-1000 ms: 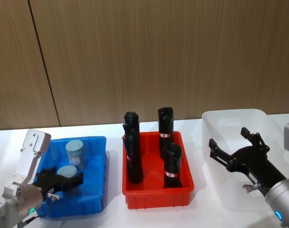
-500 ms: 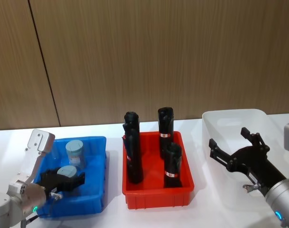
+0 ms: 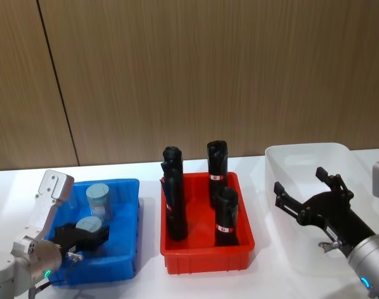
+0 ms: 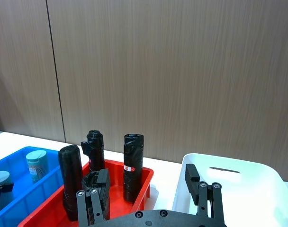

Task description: Pick the cotton swabs from the blue box and place them into the white box.

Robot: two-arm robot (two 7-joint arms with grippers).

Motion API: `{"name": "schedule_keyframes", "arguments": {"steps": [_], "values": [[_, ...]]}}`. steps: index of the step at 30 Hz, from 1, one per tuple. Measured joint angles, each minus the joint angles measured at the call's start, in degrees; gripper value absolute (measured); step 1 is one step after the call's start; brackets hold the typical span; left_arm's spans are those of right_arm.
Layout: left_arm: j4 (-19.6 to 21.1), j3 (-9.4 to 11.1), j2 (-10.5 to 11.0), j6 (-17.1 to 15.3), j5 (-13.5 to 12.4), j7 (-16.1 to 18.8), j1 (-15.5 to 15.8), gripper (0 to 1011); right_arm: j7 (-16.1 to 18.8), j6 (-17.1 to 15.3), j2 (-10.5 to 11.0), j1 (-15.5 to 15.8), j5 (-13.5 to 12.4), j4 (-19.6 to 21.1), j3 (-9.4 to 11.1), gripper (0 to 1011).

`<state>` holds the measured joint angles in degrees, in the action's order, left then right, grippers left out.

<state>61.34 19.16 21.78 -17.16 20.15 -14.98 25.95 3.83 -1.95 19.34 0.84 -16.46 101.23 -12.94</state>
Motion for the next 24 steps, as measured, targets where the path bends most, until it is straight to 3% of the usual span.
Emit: {"name": "schedule_keyframes", "arguments": {"steps": [14,24], "values": [[4.0,-0.6,1.1,4.2,-0.5,1.2,-1.8,661,0.0,0.0,0.0,0.0,0.0,0.0,0.0,1002],[9.4,-1.8,2.9,7.8,0.2,-2.2,-3.6,661,0.0,0.0,0.0,0.0,0.0,0.0,0.0,1002]]}}
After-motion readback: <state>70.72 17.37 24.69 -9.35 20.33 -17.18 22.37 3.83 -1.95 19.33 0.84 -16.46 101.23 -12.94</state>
